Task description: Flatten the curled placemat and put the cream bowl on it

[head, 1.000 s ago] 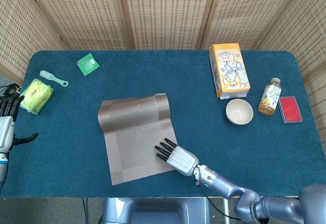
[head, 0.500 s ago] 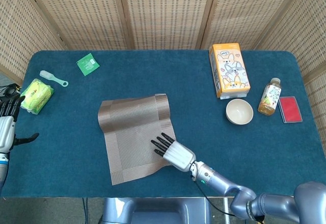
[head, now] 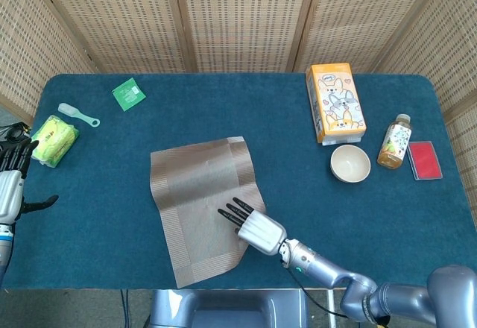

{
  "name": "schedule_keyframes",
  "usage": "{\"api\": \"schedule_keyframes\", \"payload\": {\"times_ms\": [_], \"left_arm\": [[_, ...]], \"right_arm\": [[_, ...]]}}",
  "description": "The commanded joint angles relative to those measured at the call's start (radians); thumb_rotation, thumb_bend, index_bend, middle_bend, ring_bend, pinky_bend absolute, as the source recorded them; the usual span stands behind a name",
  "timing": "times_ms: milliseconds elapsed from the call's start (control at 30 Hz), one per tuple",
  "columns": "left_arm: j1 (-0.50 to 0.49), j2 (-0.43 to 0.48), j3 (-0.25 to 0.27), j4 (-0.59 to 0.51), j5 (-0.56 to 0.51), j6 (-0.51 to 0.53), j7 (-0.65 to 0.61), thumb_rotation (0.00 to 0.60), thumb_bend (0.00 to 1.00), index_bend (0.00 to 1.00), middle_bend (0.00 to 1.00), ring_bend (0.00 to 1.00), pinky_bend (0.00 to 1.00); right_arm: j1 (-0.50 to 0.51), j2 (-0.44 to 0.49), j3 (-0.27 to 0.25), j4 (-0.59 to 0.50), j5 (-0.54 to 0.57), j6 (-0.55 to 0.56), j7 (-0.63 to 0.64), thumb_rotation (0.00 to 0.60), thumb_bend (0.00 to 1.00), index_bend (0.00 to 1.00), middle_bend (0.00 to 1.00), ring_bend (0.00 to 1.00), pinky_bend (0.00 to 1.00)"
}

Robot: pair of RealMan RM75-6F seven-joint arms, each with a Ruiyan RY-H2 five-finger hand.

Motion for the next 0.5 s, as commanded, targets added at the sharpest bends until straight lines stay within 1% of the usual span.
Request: {"api": "schedule_keyframes", "payload": {"times_ms": [33,67,167,233,267,333,367,500], "left_arm": [[0.0,0.001,-0.001,0.001,-0.001,-0.001,-0.002,0.6,0.0,0.0,0.0,0.0,0.0],[0.0,0.001,-0.001,0.002,-0.001,-0.003,-0.004,0.6,0.0,0.0,0.0,0.0,0.0],[0.0,0.002,0.0,0.001,-0.001,-0.005,-0.005,0.6,0.0,0.0,0.0,0.0,0.0],[0.0,0.003,0.0,0.0,0.0,-0.005,-0.005,0.6,0.0,0.0,0.0,0.0,0.0],[0.001,0.003,0.001,-0.001,0.001,-0.005,-0.004,0.6,0.0,0.0,0.0,0.0,0.0],[0.0,0.003,0.001,-0.003,0.002,-0.006,-0.003,0.6,0.0,0.0,0.0,0.0,0.0],[-0.001,0.003,0.001,-0.004,0.002,-0.007,-0.001,0.6,0.0,0.0,0.0,0.0,0.0],[-0.003,0.002,0.002,-0.009,0.007,-0.007,0.005,0.6,0.0,0.0,0.0,0.0,0.0]], "right_arm": [[-0.004,0.031,-0.041,-0.017,-0.053,0.036,0.022,0.6,0.75,0.68,0.0,0.0,0.0],[-0.01,0.059,-0.068,-0.029,-0.091,0.066,0.028,0.6,0.75,0.68,0.0,0.0,0.0],[-0.018,0.128,-0.128,-0.029,-0.188,0.136,0.026,0.6,0.75,0.68,0.0,0.0,0.0],[-0.017,0.205,-0.179,-0.003,-0.287,0.198,-0.006,0.6,0.75,0.68,0.0,0.0,0.0],[-0.014,0.235,-0.192,0.013,-0.324,0.221,-0.024,0.6,0.75,0.68,0.0,0.0,0.0],[-0.005,0.285,-0.205,0.051,-0.382,0.262,-0.05,0.6,0.75,0.68,0.0,0.0,0.0],[-0.002,0.305,-0.203,0.075,-0.396,0.276,-0.066,0.6,0.75,0.68,0.0,0.0,0.0],[0.011,0.345,-0.193,0.129,-0.409,0.284,-0.082,0.6,0.75,0.68,0.0,0.0,0.0]]}}
